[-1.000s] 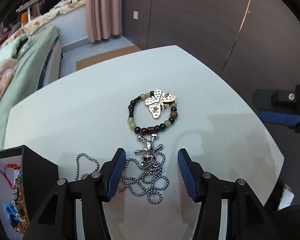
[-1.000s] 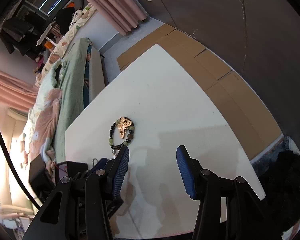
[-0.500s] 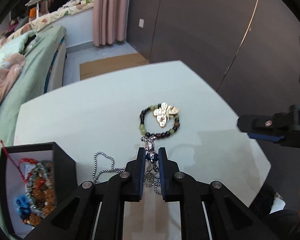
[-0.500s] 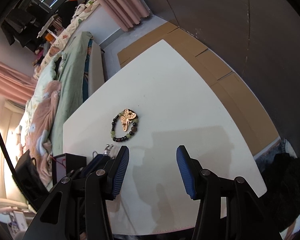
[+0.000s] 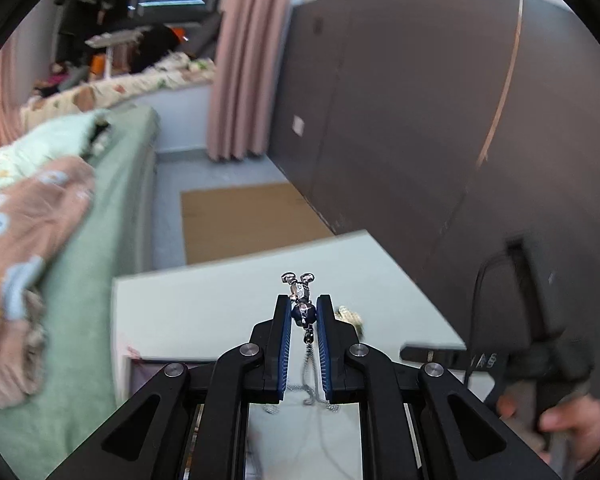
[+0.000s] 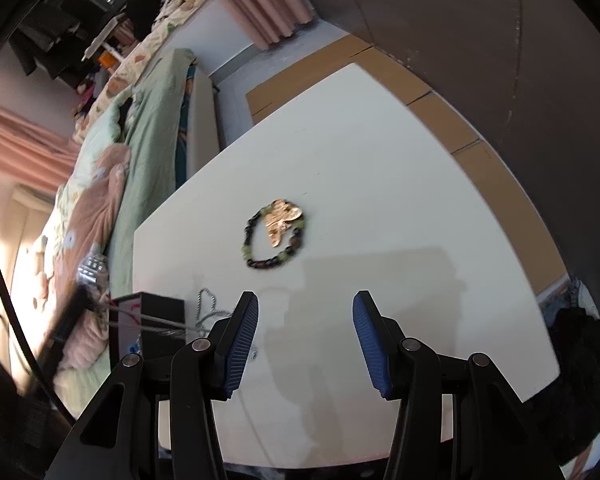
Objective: Organize jewelry
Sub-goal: 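Lift the silver chain high with the left tool to free it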
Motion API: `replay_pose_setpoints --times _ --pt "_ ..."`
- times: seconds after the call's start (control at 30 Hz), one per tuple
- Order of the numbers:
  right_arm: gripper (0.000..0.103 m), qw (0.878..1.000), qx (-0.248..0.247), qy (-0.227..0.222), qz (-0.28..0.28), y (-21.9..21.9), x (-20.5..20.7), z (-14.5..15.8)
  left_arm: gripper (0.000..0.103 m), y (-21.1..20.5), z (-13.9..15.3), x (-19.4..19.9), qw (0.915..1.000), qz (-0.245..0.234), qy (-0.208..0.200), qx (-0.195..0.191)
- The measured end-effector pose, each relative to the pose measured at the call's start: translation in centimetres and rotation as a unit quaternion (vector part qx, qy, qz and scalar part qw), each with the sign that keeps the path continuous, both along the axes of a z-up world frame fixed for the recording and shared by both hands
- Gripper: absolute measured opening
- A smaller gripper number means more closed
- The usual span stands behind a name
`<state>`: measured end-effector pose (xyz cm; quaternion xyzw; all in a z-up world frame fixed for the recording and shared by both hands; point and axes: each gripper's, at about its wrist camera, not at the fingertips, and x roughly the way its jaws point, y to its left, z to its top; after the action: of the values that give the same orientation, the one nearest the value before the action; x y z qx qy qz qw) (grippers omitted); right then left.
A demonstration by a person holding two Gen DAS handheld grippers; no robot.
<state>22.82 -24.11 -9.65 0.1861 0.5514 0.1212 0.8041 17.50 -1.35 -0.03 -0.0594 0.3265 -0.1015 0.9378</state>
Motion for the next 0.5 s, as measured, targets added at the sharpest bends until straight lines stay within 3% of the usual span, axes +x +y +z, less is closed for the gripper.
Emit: replay_pose_setpoints --times 0.2,0.5 --pt "0.05 1.0 -0.005 -0.002 0.013 1.2 -0.1 0.1 0.013 3.6 6.8 -2.0 0.9974 0.035 -0.062 0.013" --pt "0.05 1.0 0.002 0.001 0.017 2.0 -0.4 0.1 0.013 6.1 13.4 -5.4 0.9885 0.054 -0.136 0.035"
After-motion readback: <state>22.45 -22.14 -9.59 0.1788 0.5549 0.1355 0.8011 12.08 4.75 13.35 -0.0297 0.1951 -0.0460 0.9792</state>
